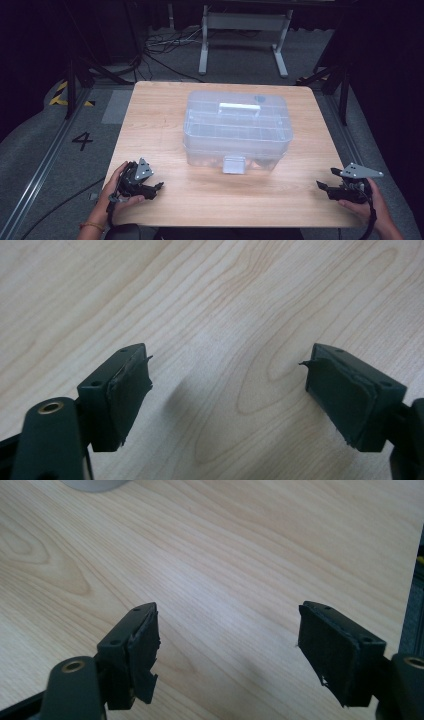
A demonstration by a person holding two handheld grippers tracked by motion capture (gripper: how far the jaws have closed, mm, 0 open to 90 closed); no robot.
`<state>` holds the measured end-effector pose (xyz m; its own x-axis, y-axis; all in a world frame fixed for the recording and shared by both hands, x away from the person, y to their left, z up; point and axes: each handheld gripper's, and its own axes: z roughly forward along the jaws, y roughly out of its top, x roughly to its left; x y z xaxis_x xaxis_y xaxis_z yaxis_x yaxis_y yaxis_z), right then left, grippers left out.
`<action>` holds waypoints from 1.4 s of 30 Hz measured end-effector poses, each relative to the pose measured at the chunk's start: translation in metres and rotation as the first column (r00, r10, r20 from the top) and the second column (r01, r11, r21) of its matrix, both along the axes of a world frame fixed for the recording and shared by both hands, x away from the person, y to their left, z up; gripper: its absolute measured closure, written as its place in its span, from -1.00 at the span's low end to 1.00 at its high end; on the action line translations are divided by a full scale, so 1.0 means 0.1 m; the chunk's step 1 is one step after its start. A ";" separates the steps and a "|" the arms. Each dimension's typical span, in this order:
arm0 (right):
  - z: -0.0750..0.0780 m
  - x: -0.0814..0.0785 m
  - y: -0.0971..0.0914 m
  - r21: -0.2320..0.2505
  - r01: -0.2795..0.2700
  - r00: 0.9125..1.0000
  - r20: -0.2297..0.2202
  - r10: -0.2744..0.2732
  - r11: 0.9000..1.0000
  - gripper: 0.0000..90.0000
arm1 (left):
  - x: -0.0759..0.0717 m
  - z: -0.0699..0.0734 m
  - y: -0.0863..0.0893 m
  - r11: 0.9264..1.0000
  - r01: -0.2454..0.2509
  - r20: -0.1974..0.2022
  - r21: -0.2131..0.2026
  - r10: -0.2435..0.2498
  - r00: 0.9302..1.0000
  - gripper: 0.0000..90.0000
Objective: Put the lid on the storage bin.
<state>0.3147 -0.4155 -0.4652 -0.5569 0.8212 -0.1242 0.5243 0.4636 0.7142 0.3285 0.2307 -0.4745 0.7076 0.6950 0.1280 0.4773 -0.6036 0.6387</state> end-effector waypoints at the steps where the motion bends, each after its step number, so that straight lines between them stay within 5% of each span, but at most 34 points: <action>1: -0.05 0.00 -0.03 0.018 0.012 1.000 -0.008 -0.012 1.000 -0.46 | -0.01 -0.01 0.02 1.000 -0.020 -0.010 -0.017 0.020 1.000 -0.63; 6: -0.15 0.01 -0.07 0.074 0.055 0.998 -0.032 -0.053 0.996 -0.49 | -0.03 -0.09 0.14 0.986 -0.101 -0.070 -0.136 0.092 0.993 -0.65; 13: -0.25 0.07 -0.09 0.128 0.086 0.995 -0.051 -0.080 0.988 -0.57 | -0.06 -0.09 0.15 0.984 -0.116 -0.062 -0.135 0.109 0.992 -0.67; 42: -0.25 0.08 -0.09 0.121 0.103 0.994 -0.057 -0.096 0.987 -0.65 | -0.04 -0.09 0.14 0.977 -0.162 -0.073 -0.141 0.153 0.985 -0.67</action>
